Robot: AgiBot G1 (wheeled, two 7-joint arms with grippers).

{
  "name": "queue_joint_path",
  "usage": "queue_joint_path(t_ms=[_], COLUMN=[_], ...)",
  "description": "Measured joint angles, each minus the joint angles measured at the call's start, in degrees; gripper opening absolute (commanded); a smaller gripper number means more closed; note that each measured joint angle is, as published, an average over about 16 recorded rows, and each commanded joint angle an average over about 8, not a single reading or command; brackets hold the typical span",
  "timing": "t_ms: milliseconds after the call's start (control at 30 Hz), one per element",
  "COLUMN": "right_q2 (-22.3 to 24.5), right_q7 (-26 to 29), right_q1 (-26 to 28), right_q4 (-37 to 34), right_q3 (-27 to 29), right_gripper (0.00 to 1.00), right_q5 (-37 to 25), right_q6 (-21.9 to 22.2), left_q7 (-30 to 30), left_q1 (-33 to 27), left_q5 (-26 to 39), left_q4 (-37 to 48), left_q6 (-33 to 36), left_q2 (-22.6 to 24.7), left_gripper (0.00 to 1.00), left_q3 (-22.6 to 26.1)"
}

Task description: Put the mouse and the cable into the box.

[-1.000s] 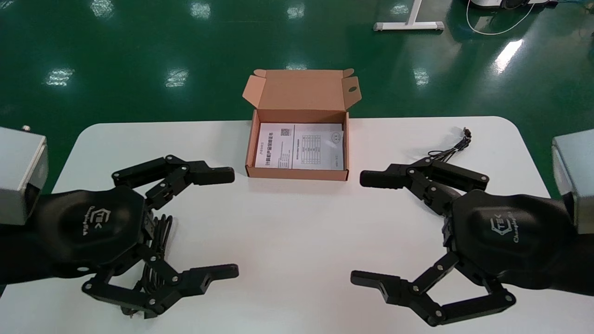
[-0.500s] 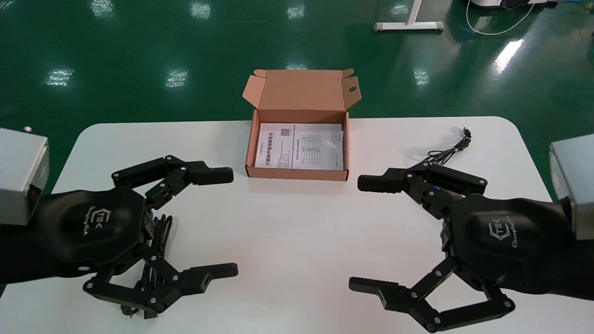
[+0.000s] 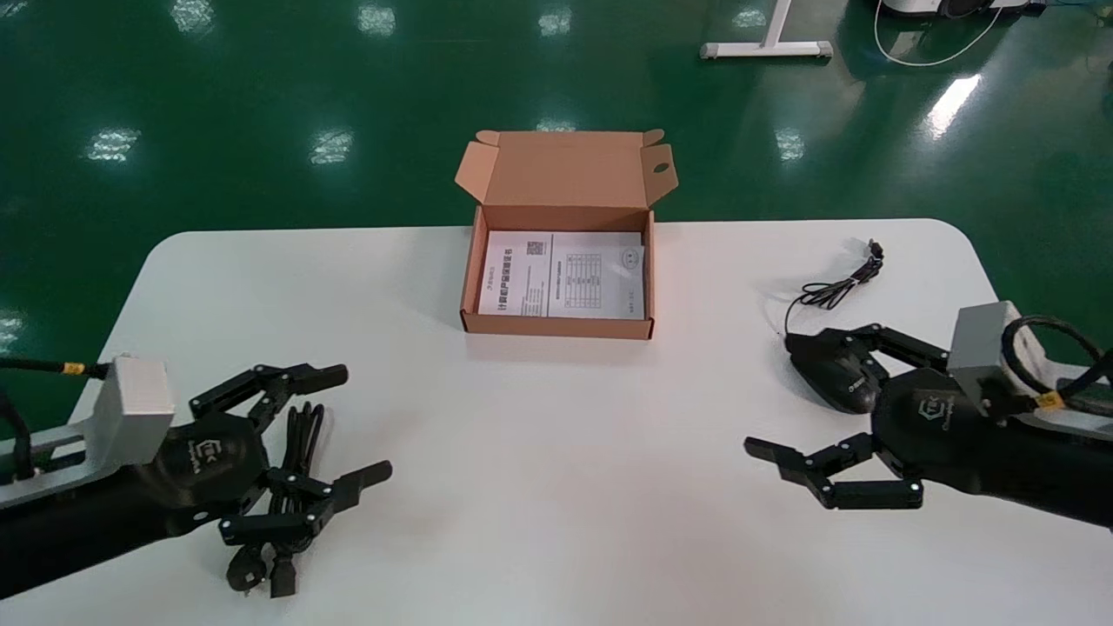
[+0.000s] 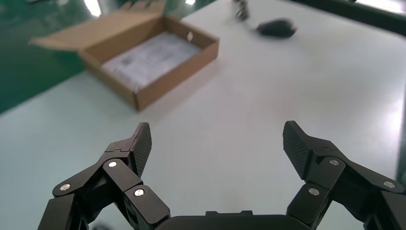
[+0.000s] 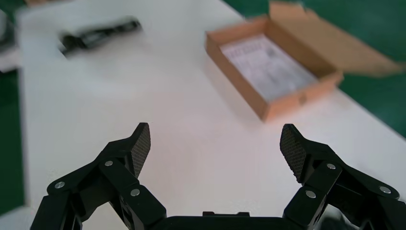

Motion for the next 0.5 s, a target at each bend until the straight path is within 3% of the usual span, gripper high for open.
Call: queue_joint_path(t_ms=[267,500], right_q2=[-1.61,-2.99], right_q7=[-6.17,-9.98], right_q1=[0.60,1.55], right_q4=[-9.03,-14.67], right_q3=[-1.05,-1.53], right_gripper=[1.00,1.00], right_q5=[-4.58,-6.94], right_q6=[1.80,2.93], left_q7=[4.14,6.02], left_q1=[11.77,16.82], left_q5=[-2.18,-3.14], left_q4=[-2.67,-3.83], left_q6=[-7.40,-9.41], left_q2=[0.48,1.14], left_gripper=[1.00,1.00], left_q3=[-4.01,-5.45])
